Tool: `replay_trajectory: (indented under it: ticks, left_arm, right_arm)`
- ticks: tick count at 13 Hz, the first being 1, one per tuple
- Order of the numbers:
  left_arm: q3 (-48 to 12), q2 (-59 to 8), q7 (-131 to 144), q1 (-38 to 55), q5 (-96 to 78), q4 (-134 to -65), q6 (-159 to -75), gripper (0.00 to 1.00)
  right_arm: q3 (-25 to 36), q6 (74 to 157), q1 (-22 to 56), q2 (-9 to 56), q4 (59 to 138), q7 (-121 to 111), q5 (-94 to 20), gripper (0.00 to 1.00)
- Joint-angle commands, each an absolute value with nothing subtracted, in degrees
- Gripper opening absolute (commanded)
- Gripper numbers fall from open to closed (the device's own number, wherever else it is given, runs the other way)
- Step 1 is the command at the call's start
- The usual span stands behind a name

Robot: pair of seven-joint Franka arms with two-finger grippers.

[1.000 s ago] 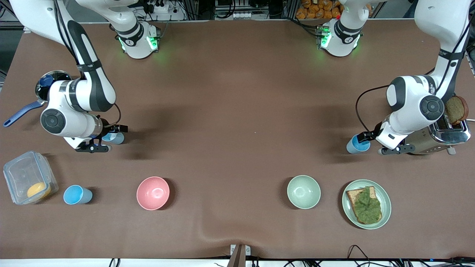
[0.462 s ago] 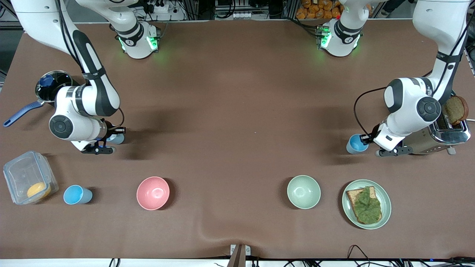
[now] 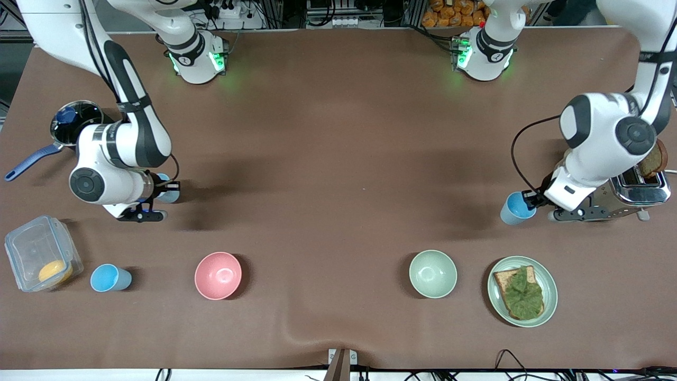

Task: Stack blue cups with both arms
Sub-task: 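Place the cup mid-table with the right gripper while the left gripper carries another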

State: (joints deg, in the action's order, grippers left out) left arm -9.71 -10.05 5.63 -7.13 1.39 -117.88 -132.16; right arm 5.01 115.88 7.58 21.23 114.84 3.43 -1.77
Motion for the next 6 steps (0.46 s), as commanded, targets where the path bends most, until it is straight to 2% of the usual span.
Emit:
replay_trajectory:
  ticks: [1,4,6]
  left_arm:
    - [-11.9,-9.0,6.2,-7.6,1.8,-110.3,-121.7,0.0]
    - [-13.5,-9.4,6.4,-7.4,1.8,-101.4,-110.9,0.0]
    - [-15.4,-9.6,7.2,-7.3,1.8,-98.8,-108.8,0.0]
  right_arm:
    - [5.2,110.2,12.9,21.5,110.0,9.5,-7.1,0.0]
    - [5.2,110.0,21.6,23.4,105.8,23.1,-12.0,0.0]
    - [5.3,110.4,27.7,26.4,101.5,32.8,-17.0,0.0]
